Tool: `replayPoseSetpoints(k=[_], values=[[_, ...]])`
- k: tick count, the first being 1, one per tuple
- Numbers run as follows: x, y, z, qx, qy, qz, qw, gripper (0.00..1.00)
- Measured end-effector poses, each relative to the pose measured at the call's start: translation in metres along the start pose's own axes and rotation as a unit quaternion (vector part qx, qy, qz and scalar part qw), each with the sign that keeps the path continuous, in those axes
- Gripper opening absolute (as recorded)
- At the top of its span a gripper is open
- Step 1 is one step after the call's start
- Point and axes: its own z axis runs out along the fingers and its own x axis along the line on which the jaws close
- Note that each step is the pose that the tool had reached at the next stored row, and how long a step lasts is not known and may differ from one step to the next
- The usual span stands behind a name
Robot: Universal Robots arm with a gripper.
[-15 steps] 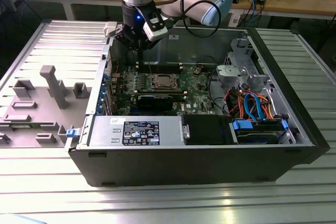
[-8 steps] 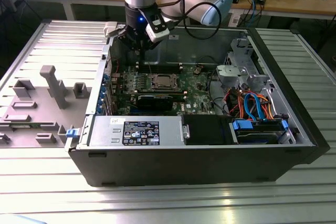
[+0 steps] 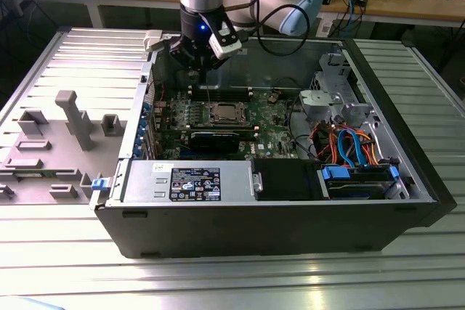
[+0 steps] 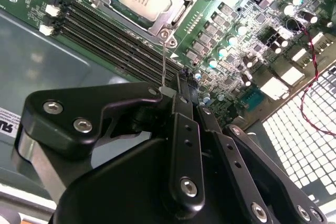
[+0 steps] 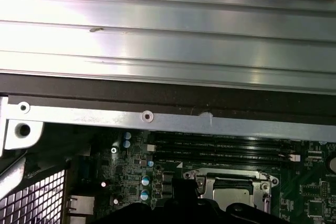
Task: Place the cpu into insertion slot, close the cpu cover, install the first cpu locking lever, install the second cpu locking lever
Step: 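Install the first cpu locking lever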
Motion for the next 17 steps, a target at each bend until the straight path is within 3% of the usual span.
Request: replayPoseSetpoints(k=[17], values=[[-0.0085, -0.0007, 0.0019, 0.0, 0.0001, 0.0, 1.0, 0.11]])
